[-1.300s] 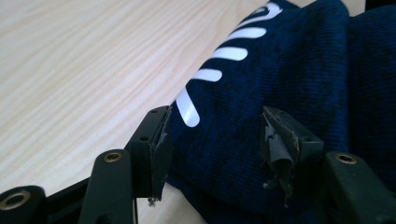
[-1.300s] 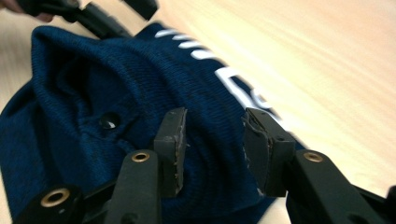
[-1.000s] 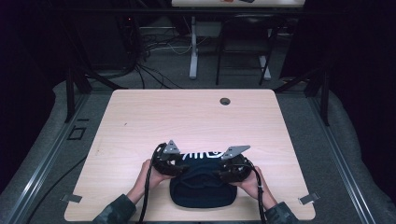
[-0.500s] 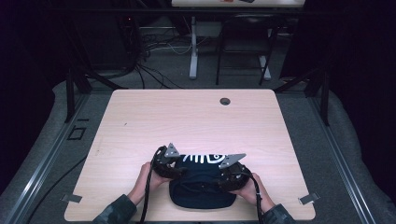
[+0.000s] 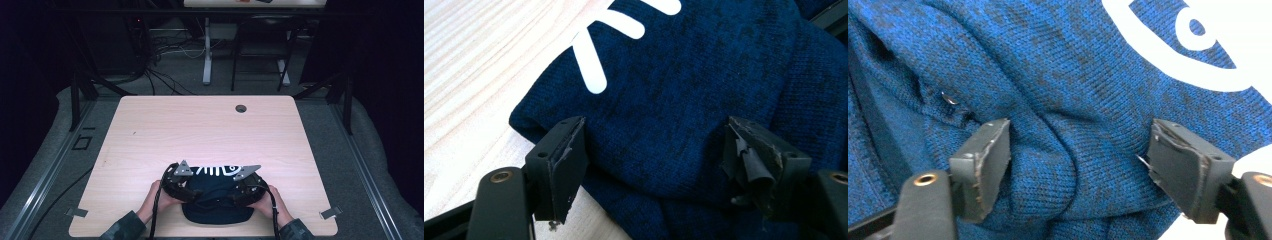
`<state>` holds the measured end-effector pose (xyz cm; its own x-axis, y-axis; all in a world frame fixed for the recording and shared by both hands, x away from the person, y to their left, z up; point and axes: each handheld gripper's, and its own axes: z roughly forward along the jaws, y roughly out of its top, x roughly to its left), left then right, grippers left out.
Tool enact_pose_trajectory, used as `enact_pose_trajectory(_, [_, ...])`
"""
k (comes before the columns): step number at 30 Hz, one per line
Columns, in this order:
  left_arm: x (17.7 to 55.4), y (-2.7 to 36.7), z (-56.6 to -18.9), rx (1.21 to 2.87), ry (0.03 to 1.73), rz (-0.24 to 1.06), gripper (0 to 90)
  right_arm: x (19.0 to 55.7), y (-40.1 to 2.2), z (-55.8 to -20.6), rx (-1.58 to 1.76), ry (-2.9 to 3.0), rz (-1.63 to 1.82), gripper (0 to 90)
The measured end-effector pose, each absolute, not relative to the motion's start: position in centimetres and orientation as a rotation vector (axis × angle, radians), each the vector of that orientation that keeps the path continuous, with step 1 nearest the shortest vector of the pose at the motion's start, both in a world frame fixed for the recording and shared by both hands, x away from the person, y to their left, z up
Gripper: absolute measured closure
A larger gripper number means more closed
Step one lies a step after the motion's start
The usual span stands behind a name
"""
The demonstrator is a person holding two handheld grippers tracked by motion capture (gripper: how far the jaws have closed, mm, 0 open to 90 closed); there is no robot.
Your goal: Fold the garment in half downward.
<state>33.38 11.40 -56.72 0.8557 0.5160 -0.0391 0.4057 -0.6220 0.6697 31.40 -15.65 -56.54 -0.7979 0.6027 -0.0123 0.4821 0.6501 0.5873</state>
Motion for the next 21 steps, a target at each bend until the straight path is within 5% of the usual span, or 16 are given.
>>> enact_pose_trajectory(18, [34.7, 11.6, -57.3, 2.301, 0.675, 0.209, 17.7, 32.6, -16.3, -57.0, 0.856, 2.658, 0.898, 13.1])
enact_pose_trajectory(21, [34.8, 11.7, -57.2, 2.284, 0.673, 0.200, 16.6, 32.6, -16.3, -56.9, 0.852, 2.665, 0.890, 4.4])
